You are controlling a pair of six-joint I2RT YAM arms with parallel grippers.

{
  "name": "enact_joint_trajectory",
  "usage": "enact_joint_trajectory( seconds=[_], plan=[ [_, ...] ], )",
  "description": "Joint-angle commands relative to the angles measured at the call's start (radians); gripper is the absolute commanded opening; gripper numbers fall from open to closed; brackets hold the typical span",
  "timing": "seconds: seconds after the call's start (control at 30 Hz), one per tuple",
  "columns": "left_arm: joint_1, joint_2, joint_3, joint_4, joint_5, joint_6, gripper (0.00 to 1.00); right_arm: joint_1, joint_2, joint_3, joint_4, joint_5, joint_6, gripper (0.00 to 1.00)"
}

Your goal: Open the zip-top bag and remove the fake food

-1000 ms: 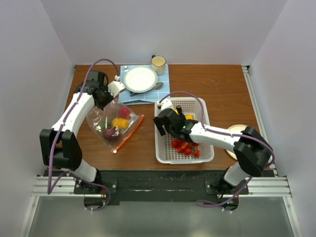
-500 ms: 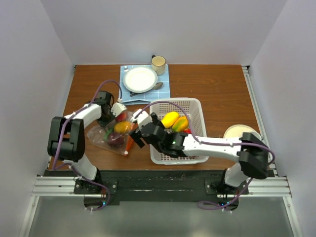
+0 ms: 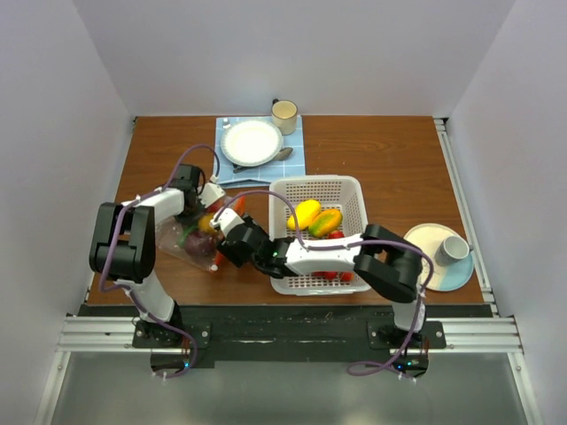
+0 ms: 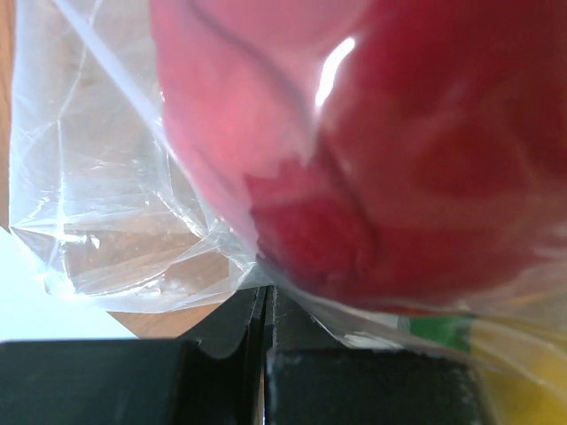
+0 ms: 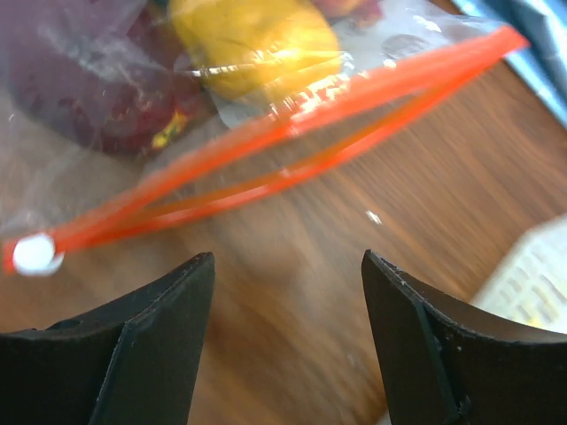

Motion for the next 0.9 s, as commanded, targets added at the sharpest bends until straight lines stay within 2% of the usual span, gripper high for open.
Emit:
enact_joint_trajectory(
  seconds=[0.0,0.23,0.47,0.67,0.77,0.83,0.87],
  plan=[
    [0.013,0.038,0.012,0.0,0.056,0.01,0.0,-0.045,0.057,0.099,0.097,-0.074,-0.006,0.73],
    [0.008,0.023,0.026,-0.056,0.116,-0.01,0.0,-0.064,0.131,0.181,0.15,-0.145,0.008,0.85],
    [-0.03,-0.005,0.076,-0.155,0.217,-0.074,0.0,-0.064,0.175,0.204,0.194,-0.217,0.019,0.91],
    [-0.072,-0.031,0.139,-0.293,0.395,-0.096,0.0,-0.067,0.227,0.228,0.195,-0.226,-0.011,0.94],
    [-0.072,-0.039,0.139,-0.311,0.386,-0.096,0.0,-0.071,0.244,0.249,0.166,-0.244,0.0,0.94],
    [-0.072,-0.039,0.132,-0.29,0.366,-0.091,0.0,-0.071,0.231,0.231,0.164,-0.253,0.025,0.91],
    [-0.072,-0.04,0.121,-0.279,0.334,-0.09,0.0,-0.073,0.223,0.2,0.17,-0.257,0.034,0.86]
  ],
)
